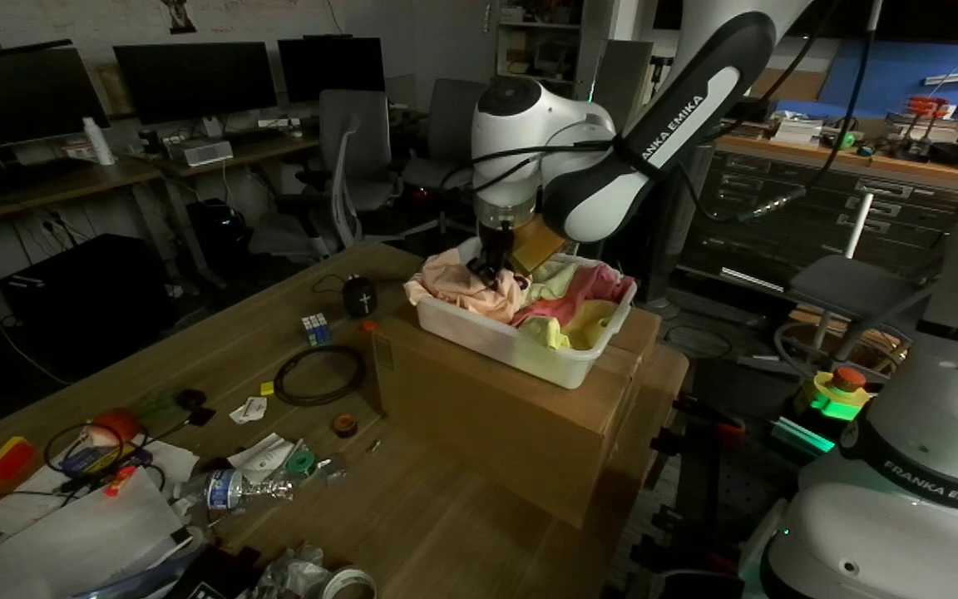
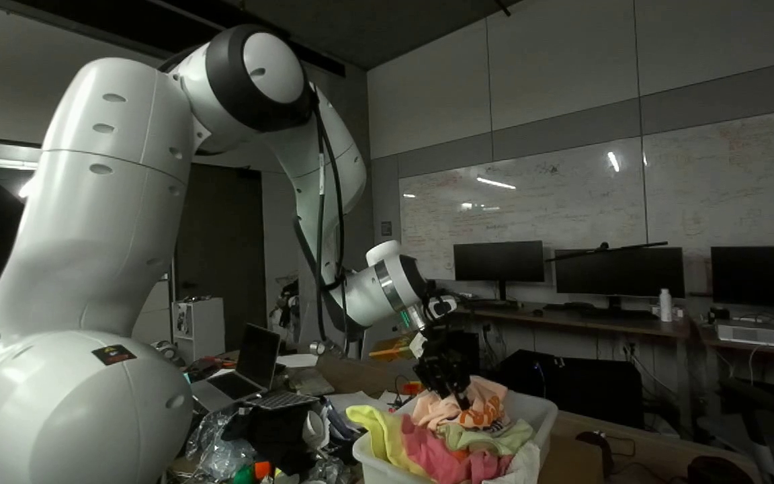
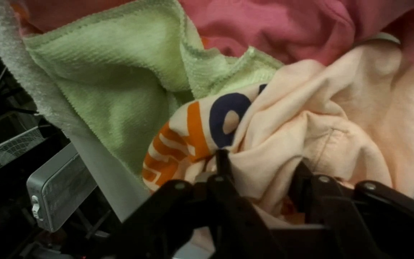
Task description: Remove the clothes and towels from the storage box and put them on the table
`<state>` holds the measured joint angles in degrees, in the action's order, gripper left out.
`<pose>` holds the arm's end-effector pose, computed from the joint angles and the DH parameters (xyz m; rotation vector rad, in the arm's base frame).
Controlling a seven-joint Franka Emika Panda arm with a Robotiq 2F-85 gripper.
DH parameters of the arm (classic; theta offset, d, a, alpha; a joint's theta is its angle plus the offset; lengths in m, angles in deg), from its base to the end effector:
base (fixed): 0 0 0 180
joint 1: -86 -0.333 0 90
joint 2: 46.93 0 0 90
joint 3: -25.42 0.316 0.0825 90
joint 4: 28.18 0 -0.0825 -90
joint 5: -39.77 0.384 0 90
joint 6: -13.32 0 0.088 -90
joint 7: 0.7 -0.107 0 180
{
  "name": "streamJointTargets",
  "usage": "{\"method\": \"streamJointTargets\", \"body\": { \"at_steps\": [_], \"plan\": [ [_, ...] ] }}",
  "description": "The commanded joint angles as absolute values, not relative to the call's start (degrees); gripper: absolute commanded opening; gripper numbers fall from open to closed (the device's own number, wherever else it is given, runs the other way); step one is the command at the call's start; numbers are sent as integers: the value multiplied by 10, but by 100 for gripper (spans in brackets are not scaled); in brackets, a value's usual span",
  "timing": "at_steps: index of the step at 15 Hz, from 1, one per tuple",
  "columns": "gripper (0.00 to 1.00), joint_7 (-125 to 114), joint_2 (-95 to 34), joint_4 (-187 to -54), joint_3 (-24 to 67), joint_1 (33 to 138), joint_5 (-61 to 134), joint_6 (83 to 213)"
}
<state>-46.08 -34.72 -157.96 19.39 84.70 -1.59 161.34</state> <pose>0.5433 -0.0331 0.2731 2.7276 -0.3697 0.3324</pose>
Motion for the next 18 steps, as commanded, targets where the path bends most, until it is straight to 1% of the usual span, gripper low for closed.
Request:
{"method": "streamJointTargets", "body": {
  "at_steps": [1, 2, 3, 6, 9, 18],
  "plan": [
    [13, -466, -352, -1582, 190, 839, -16, 1612],
    [4, -472, -361, -1589, 189, 837, -20, 1610],
    [1, -475, -371, -1595, 189, 836, -19, 1605],
    [0, -518, -423, -1626, 187, 832, -34, 1608],
    [1, -584, -516, -1676, 191, 833, -41, 1615],
    [1, -644, -810, -1766, 284, 892, 108, 1589]
  ]
}}
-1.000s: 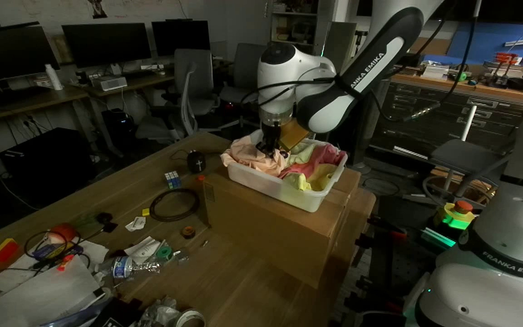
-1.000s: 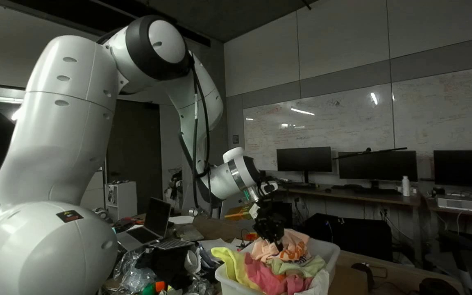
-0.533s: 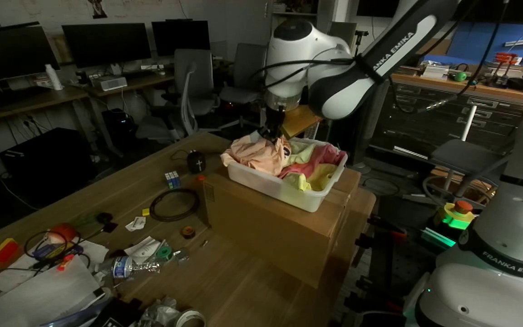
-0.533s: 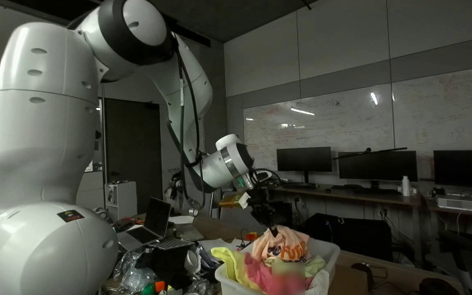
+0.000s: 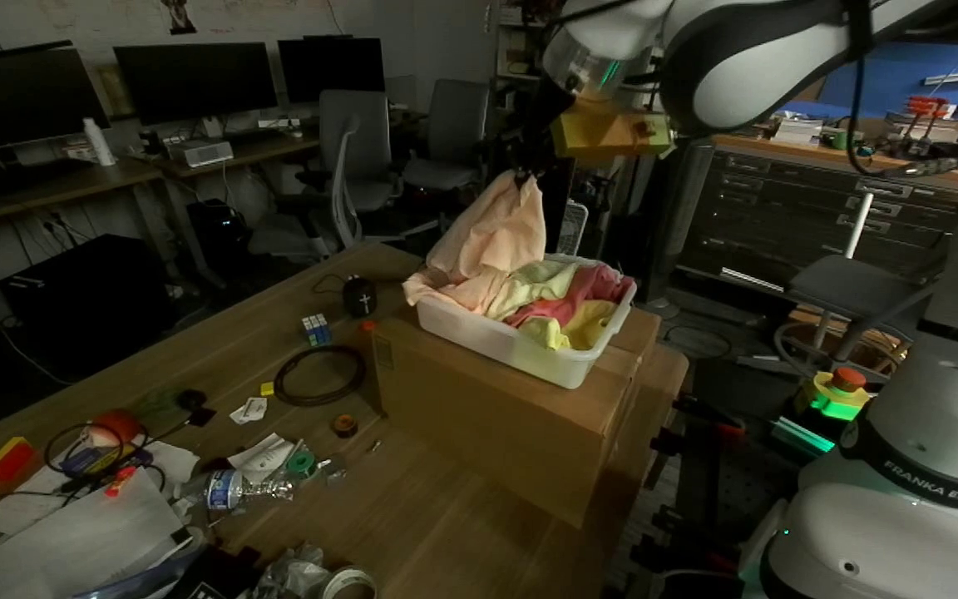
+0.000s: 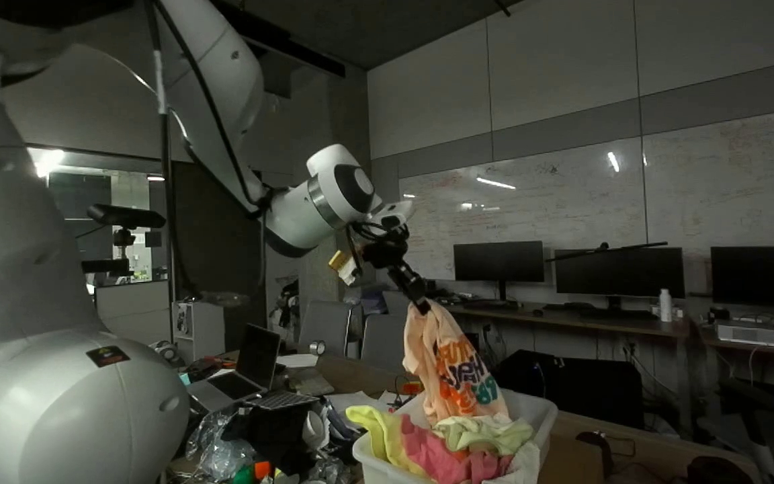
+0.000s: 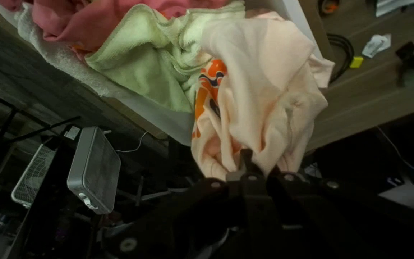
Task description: Remove the clothes and towels from the storage box and put them on the table
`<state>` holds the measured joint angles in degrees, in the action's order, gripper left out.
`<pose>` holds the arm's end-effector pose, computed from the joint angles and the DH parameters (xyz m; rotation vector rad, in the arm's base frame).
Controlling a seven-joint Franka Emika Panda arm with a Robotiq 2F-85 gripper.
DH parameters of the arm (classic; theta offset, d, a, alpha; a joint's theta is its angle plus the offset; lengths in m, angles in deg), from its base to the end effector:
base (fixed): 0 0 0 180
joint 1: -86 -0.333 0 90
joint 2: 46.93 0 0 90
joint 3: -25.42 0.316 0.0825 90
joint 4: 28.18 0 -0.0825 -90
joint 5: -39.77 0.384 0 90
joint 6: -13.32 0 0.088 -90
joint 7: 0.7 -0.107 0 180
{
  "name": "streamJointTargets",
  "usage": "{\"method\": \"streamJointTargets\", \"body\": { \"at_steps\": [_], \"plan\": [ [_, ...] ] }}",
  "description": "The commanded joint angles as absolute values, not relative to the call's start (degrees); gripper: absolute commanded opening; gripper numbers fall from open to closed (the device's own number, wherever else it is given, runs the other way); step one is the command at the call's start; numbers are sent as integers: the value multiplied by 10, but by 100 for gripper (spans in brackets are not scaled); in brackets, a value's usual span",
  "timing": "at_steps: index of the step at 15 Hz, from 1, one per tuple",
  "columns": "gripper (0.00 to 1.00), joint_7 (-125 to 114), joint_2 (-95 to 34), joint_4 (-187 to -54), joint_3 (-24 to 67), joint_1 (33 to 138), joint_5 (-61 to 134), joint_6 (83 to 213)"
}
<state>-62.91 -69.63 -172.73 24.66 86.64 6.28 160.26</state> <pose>0.4477 -0.0027 0.4621 2.7111 -0.9678 0.8511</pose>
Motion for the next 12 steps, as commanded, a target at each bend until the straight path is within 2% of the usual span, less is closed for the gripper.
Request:
{"method": "streamJointTargets", "body": {
  "at_steps": [1, 2, 7, 12],
  "plan": [
    [1, -657, -841, -1767, 264, 863, 106, 1570],
    [1, -636, -874, -1769, 305, 898, 146, 1562],
    [1, -626, -1004, -1737, 357, 895, 233, 1461],
    [1, -575, -1029, -1697, 389, 874, 281, 1387]
  ]
}}
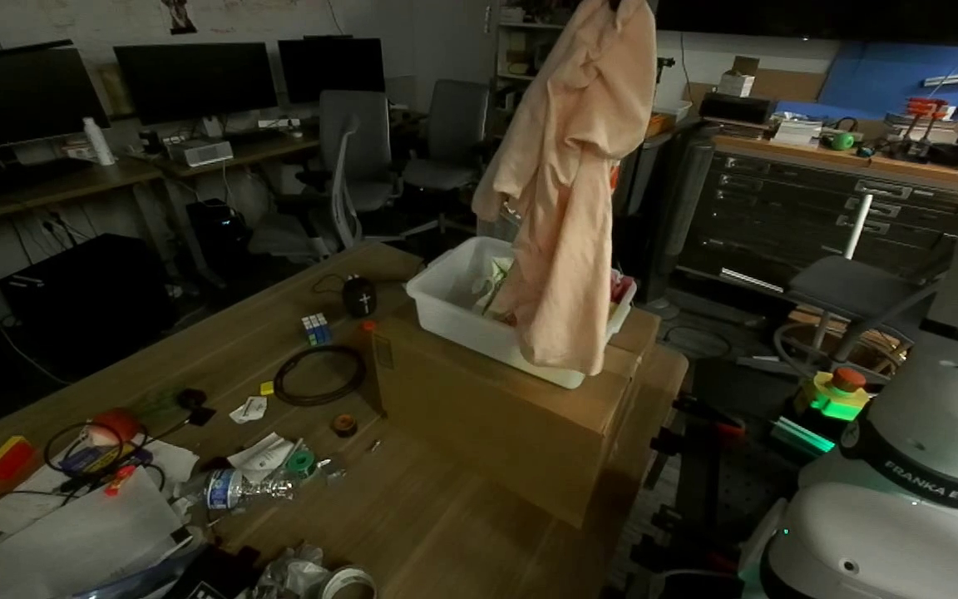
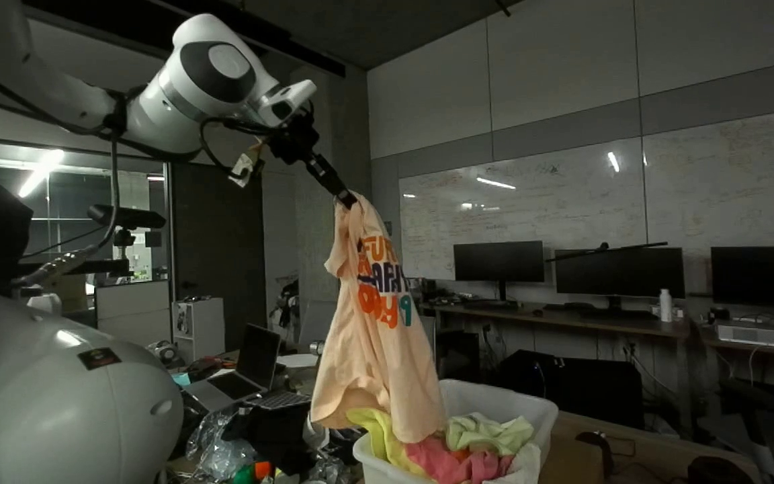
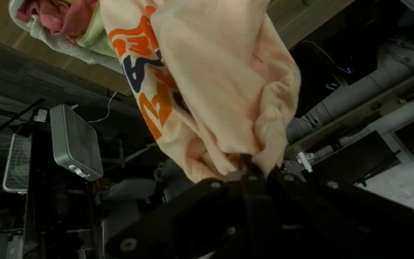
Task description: Remove the clothes and towels from the storage box and put them on the table
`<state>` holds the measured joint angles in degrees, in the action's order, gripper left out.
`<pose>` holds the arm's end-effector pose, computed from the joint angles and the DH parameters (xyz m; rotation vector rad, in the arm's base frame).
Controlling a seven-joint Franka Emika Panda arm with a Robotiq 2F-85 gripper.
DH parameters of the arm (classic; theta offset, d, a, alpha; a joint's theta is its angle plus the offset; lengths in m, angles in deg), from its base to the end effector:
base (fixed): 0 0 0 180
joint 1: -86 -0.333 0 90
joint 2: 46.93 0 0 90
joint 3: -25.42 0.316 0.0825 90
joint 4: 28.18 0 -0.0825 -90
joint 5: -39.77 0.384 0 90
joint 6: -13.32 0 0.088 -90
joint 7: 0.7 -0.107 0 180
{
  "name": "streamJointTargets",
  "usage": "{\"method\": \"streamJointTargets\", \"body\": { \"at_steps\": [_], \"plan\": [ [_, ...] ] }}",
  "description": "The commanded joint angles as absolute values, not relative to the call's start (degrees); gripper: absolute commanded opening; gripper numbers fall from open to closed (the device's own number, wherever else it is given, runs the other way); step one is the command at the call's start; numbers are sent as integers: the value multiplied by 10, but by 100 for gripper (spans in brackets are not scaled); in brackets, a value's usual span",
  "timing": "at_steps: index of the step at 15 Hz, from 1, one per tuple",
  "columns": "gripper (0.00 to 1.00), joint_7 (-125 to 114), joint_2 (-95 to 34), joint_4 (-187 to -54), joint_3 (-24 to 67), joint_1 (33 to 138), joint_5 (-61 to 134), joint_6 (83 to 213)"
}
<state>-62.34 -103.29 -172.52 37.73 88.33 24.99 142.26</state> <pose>0.2986 0.0728 0.6436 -2.6151 1.1679 -1.2270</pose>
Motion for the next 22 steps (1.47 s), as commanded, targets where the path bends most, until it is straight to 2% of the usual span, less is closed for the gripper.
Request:
{"method": "streamJointTargets", "body": {
  "at_steps": [1, 7, 14, 17, 22],
  "plan": [
    [1, -549, -1019, -1691, 394, 864, 291, 1370],
    [1, -526, -865, -1623, 504, 866, 310, 1298],
    [1, -503, -630, -1458, 661, 896, 243, 1213],
    [1, -484, -551, -1405, 641, 843, 170, 1222],
    [1, -541, -493, -1345, 585, 791, 128, 1285]
  ]
}}
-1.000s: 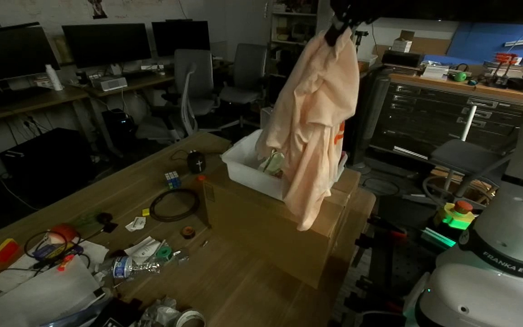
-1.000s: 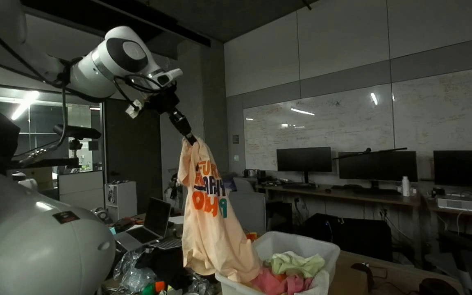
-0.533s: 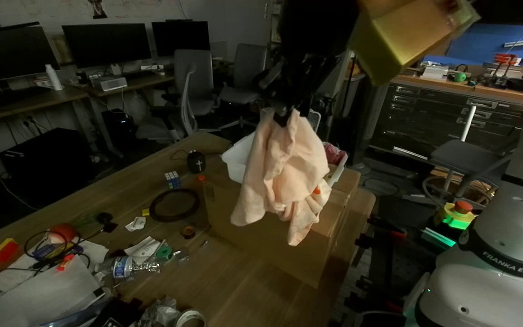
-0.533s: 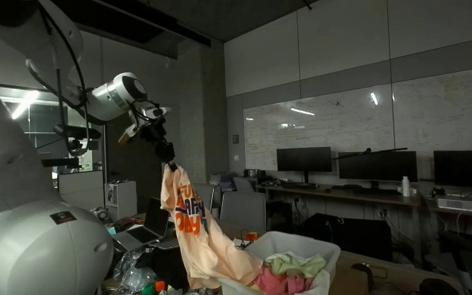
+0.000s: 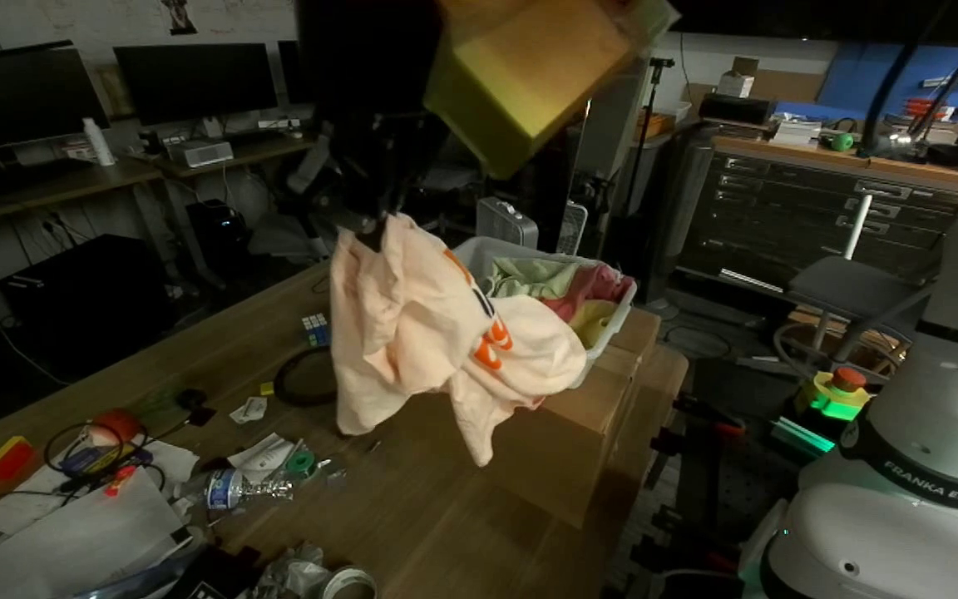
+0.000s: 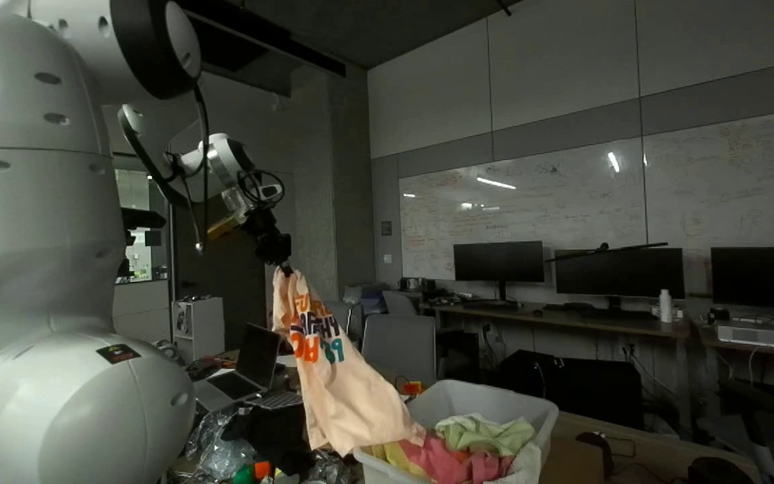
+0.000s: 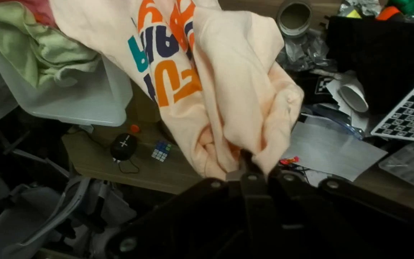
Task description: Remove the clothes and towels from the storage box and put them on the table
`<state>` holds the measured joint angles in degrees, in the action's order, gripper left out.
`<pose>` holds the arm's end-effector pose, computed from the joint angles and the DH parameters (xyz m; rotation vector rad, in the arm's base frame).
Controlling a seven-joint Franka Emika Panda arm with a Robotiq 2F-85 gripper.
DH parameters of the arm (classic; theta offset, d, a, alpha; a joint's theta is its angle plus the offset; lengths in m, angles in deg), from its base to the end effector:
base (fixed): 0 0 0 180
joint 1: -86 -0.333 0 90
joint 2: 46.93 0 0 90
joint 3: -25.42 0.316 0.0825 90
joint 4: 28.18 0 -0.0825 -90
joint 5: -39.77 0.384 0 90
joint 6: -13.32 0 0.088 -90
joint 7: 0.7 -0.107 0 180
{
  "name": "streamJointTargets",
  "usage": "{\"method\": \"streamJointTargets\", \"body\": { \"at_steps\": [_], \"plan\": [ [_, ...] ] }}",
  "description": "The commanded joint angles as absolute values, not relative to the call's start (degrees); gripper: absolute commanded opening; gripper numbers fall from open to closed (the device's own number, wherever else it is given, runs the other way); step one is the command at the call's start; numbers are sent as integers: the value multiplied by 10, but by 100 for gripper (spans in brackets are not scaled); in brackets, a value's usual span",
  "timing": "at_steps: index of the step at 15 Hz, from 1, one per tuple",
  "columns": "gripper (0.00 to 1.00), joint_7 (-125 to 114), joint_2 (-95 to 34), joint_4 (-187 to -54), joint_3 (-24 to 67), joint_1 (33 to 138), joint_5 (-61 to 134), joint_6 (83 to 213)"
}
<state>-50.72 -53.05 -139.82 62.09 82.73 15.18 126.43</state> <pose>0.4297 0.3398 0.5337 2.8274 -0.0363 0.5823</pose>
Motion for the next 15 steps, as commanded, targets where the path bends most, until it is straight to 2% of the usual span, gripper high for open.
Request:
{"method": "streamJointTargets", "body": {
  "at_steps": [1, 13, 14, 15],
  "plan": [
    [1, -561, -485, -1334, 571, 781, 132, 1298],
    [1, -684, -425, -1261, 458, 704, 232, 1362],
    [30, -671, -419, -1255, 456, 700, 233, 1349],
    [31, -664, -412, -1251, 453, 696, 219, 1330]
  ]
}}
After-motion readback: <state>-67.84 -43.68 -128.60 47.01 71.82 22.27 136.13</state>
